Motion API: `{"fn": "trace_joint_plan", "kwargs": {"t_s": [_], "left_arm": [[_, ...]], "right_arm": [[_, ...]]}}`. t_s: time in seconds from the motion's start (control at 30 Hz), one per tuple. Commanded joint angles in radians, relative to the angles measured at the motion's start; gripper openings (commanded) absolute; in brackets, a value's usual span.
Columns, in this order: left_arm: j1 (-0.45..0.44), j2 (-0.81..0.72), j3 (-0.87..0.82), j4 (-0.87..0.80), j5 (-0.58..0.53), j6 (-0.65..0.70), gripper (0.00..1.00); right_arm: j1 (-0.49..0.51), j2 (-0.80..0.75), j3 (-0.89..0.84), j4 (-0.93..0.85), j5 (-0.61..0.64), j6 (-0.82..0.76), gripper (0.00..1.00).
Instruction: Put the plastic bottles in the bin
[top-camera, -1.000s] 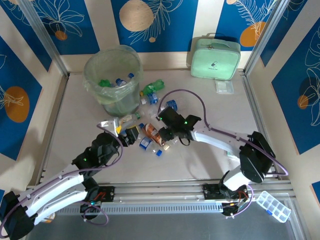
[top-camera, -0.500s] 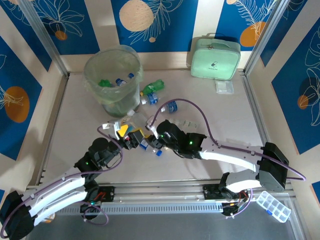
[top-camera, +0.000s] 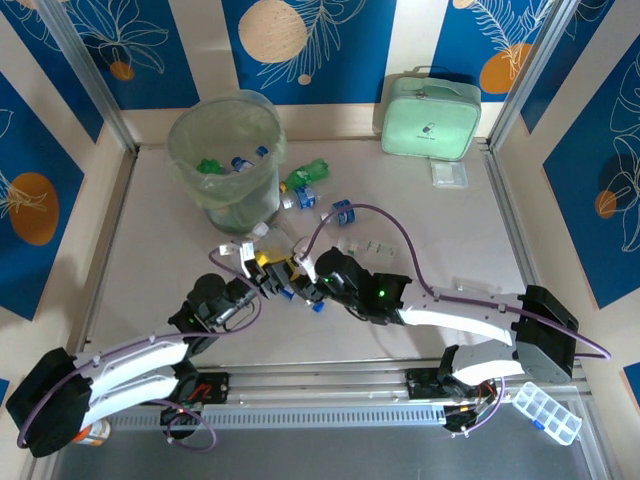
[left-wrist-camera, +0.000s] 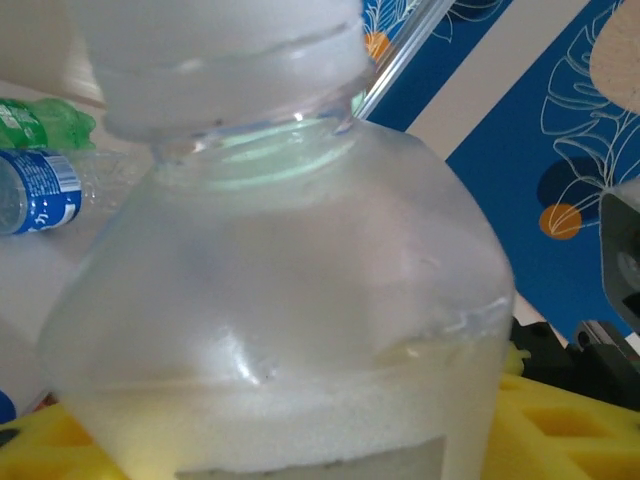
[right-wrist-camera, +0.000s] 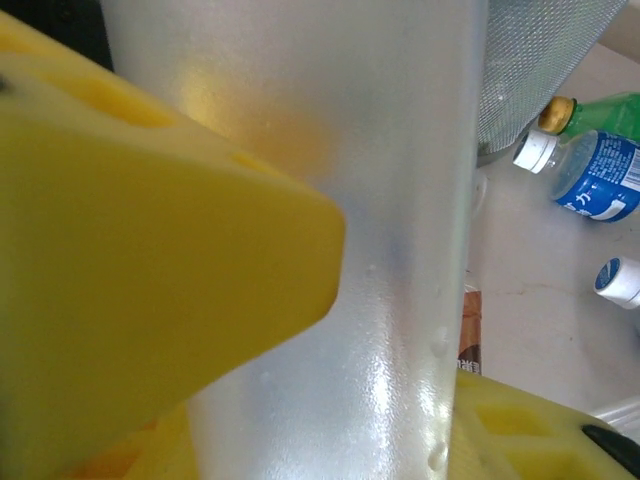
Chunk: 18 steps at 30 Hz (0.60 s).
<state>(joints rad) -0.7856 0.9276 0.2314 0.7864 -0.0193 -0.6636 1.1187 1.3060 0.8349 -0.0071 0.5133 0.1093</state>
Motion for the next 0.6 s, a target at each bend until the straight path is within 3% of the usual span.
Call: {"fn": "trace_joint_plan", "kwargs": {"t_s": [0.0,0.23,0.37,0.57], "left_arm": [[-0.001,0.027,-0.009,0.129,0.087,-0.001,0.54],[-0.001,0.033,-0.004,0.157,0.127,-0.004,0.47],[-0.001,-0.031,-0.009,0.111,0.106,0.012,0.48],[-0.002,-0.243,-0.013,-0.12,-0.053,0.075,0.48]], "right_arm": [[0.002,-0.025,-0.007,0.065,-0.001,0.013,0.46],[0.0,-0.007,0.016,0.041,0.011,0.022,0.55],[-0.002,0.003,0.052,-0.019,-0.005,0.03,0.83],[-0.009,-0.02,0.115,-0.094,-0.038,0.026,0.95]]}}
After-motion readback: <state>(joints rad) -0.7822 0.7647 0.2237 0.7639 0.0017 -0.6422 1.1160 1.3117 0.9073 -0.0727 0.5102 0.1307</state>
